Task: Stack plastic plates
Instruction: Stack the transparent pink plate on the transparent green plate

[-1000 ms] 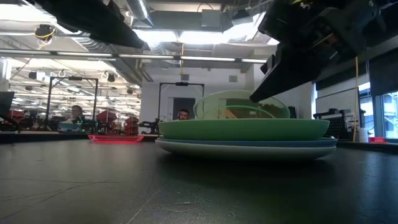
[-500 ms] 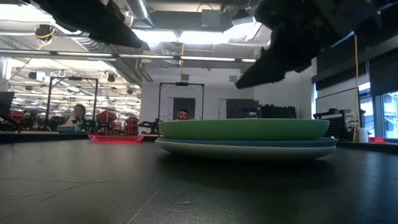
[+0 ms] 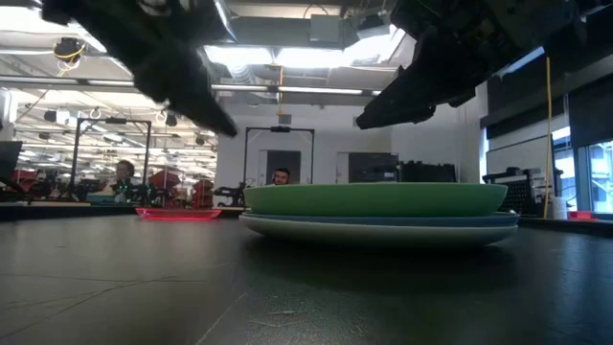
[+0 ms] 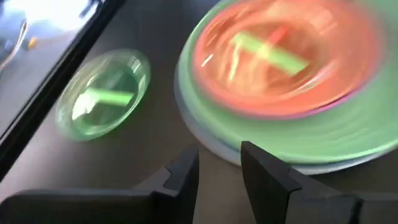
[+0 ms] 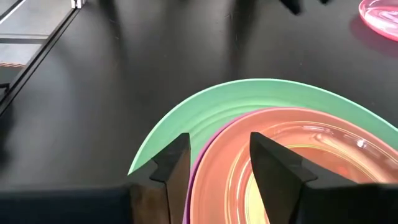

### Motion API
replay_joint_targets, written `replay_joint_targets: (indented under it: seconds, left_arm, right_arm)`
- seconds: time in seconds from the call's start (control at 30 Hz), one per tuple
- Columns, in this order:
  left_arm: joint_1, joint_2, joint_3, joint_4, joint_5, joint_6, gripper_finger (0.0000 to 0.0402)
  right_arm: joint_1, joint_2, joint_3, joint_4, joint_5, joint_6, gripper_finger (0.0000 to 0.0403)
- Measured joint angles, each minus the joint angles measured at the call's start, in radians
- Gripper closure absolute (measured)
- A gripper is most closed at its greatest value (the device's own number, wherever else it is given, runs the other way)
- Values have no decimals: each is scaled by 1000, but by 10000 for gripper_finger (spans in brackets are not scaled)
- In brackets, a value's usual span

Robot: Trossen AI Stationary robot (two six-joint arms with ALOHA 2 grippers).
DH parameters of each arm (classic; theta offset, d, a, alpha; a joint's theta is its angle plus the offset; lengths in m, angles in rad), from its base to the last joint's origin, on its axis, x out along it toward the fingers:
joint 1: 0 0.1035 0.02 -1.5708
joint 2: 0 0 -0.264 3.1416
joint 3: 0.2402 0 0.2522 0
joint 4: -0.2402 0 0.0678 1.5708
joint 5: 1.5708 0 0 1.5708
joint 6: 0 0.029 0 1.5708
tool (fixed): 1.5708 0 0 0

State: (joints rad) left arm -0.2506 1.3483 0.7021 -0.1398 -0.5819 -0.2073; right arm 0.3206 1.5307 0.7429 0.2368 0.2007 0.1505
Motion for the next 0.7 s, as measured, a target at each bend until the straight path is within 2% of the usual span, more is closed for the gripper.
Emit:
replay_joint_targets:
  seconds: [0.27, 0.37, 0.53, 0.7]
  left_arm:
    - [194, 0, -3, -195, 25, 5, 289]
    - [247, 0, -30, -200, 38, 14, 289]
    - [341, 0, -97, -176, 159, 56, 289]
    - [413, 0, -150, -156, 165, 60, 289]
  right_arm:
    - [0, 0, 0, -4, 0, 2, 244]
    - [0, 0, 0, -9, 0, 2, 244]
    - [0, 0, 0, -10, -2, 2, 244]
    - [0, 1, 0, -11, -2, 2, 244]
